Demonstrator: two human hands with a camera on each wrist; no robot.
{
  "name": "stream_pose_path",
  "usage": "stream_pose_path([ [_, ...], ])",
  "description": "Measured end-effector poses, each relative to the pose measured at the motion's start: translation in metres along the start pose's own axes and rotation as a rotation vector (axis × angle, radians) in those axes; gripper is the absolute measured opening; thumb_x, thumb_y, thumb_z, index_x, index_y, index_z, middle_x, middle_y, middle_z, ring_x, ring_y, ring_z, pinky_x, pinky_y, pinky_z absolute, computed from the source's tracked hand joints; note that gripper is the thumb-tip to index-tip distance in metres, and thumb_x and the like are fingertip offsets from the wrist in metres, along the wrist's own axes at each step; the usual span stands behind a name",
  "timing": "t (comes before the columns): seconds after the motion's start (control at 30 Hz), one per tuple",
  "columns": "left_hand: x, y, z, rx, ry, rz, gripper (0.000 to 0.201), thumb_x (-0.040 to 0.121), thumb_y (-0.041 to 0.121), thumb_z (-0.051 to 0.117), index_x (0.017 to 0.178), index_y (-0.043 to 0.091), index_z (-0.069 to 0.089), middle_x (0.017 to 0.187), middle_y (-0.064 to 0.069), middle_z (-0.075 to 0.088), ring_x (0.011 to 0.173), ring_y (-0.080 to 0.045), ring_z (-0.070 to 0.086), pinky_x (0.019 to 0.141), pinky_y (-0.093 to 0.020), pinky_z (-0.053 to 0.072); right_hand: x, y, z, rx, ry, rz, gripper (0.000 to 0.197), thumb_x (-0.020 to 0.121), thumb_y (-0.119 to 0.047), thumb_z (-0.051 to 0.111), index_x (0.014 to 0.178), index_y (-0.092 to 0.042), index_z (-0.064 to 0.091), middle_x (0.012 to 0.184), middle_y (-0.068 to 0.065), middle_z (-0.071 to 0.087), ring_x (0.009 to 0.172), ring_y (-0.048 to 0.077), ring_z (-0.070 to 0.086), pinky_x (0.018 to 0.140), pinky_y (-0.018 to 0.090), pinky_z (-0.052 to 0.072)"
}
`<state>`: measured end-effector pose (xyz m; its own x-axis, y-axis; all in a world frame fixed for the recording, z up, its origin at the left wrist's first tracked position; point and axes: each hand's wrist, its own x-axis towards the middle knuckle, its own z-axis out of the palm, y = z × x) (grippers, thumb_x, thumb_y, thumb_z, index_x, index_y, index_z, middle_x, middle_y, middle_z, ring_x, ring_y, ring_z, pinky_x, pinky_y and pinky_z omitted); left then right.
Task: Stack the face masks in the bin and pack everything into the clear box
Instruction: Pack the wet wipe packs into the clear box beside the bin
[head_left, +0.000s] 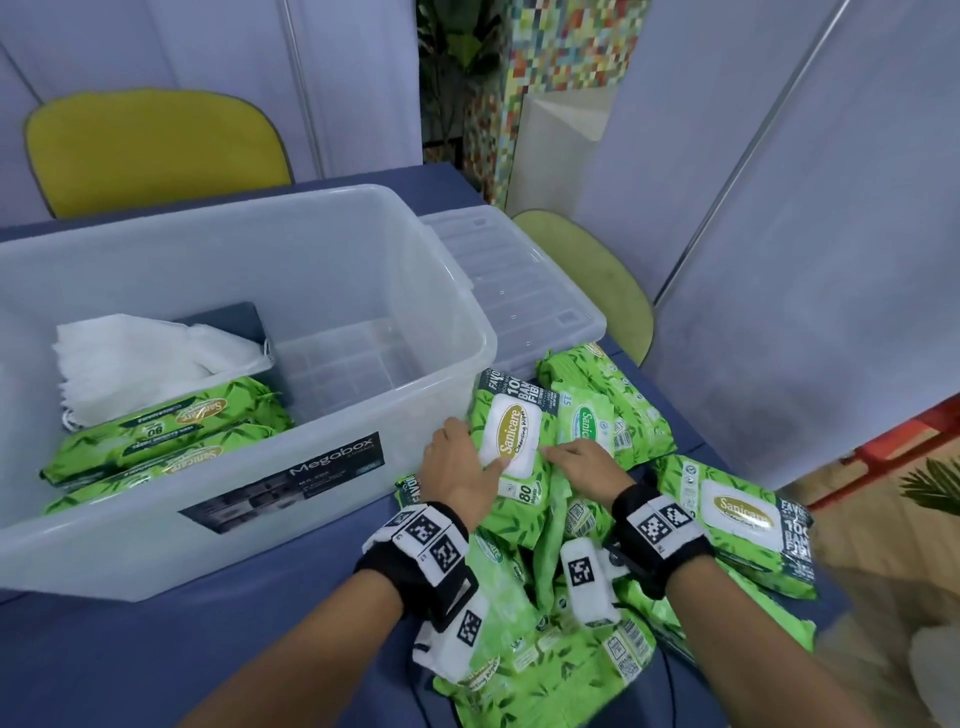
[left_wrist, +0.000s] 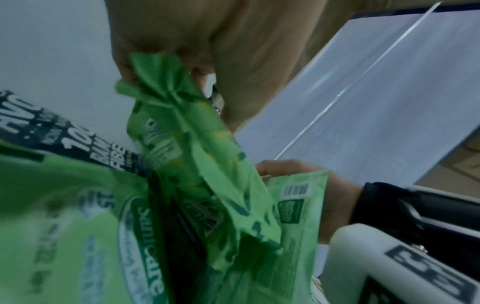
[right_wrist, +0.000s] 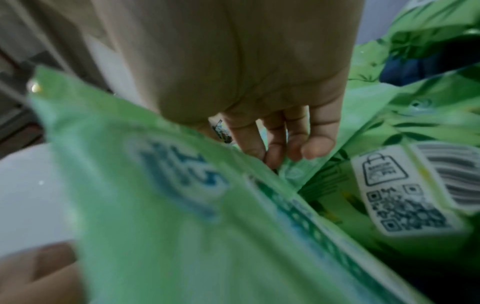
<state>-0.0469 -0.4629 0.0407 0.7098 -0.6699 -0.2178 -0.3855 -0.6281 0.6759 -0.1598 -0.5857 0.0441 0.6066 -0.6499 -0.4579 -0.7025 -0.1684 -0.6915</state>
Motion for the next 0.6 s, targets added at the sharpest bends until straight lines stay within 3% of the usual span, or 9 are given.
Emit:
stream_pose_path([
  [0.03, -0.004, 0.002, -0.002, -0.015, 0.030, 0.061, 0.048, 0.085, 0.031, 0.067, 0.119, 0.006, 0.043, 0.120, -0.012, 0.050, 0.112, -0.029, 0.048, 0.093, -0.038, 0.039, -0.004, -0.001, -0.001, 0.084, -0.007, 0.021, 0.036, 0.098, -0.022, 0.051, 0.064, -0.012, 0.058, 0.061, -0.007, 0.049, 0.054, 0.009, 0.044, 0.065, 0.027, 0.032],
  [0.07, -0.007, 0.005, -0.004, -0.025, 0.058, 0.127, 0.043, 0.087, 0.027, 0.065, 0.119, 0.007, 0.045, 0.120, -0.011, 0.050, 0.111, -0.028, 0.048, 0.093, -0.035, 0.037, -0.009, -0.002, -0.002, 0.161, -0.008, 0.034, 0.025, 0.098, -0.021, 0.050, 0.091, -0.006, 0.069, 0.086, -0.004, 0.057, 0.077, 0.011, 0.054, 0.077, 0.027, 0.036],
  [0.13, -0.013, 0.012, -0.010, -0.042, 0.113, 0.245, 0.031, 0.091, 0.019, 0.060, 0.118, 0.008, 0.049, 0.119, -0.008, 0.052, 0.110, -0.025, 0.050, 0.092, -0.029, 0.035, -0.014, -0.001, -0.005, 0.294, 0.049, 0.082, 0.035, 0.098, -0.019, 0.051, 0.126, 0.001, 0.058, 0.120, 0.004, 0.054, 0.116, 0.019, 0.050, 0.093, 0.026, 0.033],
  [0.2, -0.018, 0.022, -0.016, -0.068, 0.154, 0.346, 0.021, 0.092, 0.009, 0.056, 0.113, 0.009, 0.055, 0.113, -0.006, 0.055, 0.104, -0.022, 0.054, 0.087, -0.027, 0.038, -0.019, 0.003, -0.010, 0.379, 0.091, 0.069, 0.038, 0.096, -0.021, 0.052, 0.129, -0.001, 0.055, 0.136, 0.010, 0.051, 0.127, 0.023, 0.044, 0.097, 0.028, 0.032],
  [0.27, -0.027, 0.036, -0.021, -0.081, 0.174, 0.458, 0.019, 0.090, 0.000, 0.053, 0.105, 0.010, 0.059, 0.105, -0.005, 0.056, 0.094, -0.021, 0.056, 0.081, -0.028, 0.042, -0.031, 0.001, -0.017, 0.451, 0.099, 0.051, 0.033, 0.095, -0.024, 0.053, 0.123, -0.006, 0.060, 0.129, 0.007, 0.055, 0.123, 0.025, 0.046, 0.093, 0.031, 0.035],
  [0.37, -0.041, 0.061, -0.028, -0.103, 0.226, 0.647, 0.022, 0.082, -0.009, 0.055, 0.090, 0.010, 0.062, 0.088, -0.005, 0.057, 0.077, -0.022, 0.057, 0.070, -0.029, 0.043, -0.048, 0.000, -0.027, 0.602, 0.115, -0.036, 0.020, 0.092, -0.030, 0.057, 0.094, -0.014, 0.069, 0.101, 0.000, 0.063, 0.096, 0.025, 0.054, 0.077, 0.033, 0.041],
  [0.47, -0.055, 0.086, -0.045, -0.151, 0.302, 0.878, 0.021, 0.076, -0.010, 0.053, 0.082, 0.009, 0.060, 0.078, -0.005, 0.054, 0.070, -0.020, 0.050, 0.062, -0.027, 0.037, -0.062, -0.006, -0.034, 0.757, 0.084, -0.143, 0.048, 0.073, -0.053, 0.072, 0.100, -0.013, 0.070, 0.106, 0.005, 0.064, 0.100, 0.027, 0.054, 0.086, 0.040, 0.038],
  [0.53, -0.065, 0.099, -0.062, -0.183, 0.343, 1.014, 0.019, 0.077, -0.008, 0.048, 0.080, 0.006, 0.060, 0.075, -0.007, 0.053, 0.069, -0.021, 0.048, 0.062, -0.026, 0.037, -0.072, -0.018, -0.039, 0.919, 0.075, -0.221, 0.031, 0.083, -0.041, 0.063, 0.098, -0.014, 0.066, 0.096, -0.001, 0.065, 0.097, 0.019, 0.057, 0.088, 0.036, 0.038],
  [0.6, -0.072, 0.106, -0.082, -0.222, 0.389, 1.105, 0.019, 0.076, -0.009, 0.046, 0.078, 0.002, 0.062, 0.073, -0.009, 0.052, 0.068, -0.020, 0.046, 0.064, -0.021, 0.034, -0.081, -0.035, -0.047, 1.045, 0.041, -0.277, 0.019, 0.095, -0.026, 0.042, 0.093, -0.016, 0.059, 0.086, -0.002, 0.065, 0.082, 0.015, 0.062, 0.079, 0.031, 0.043],
])
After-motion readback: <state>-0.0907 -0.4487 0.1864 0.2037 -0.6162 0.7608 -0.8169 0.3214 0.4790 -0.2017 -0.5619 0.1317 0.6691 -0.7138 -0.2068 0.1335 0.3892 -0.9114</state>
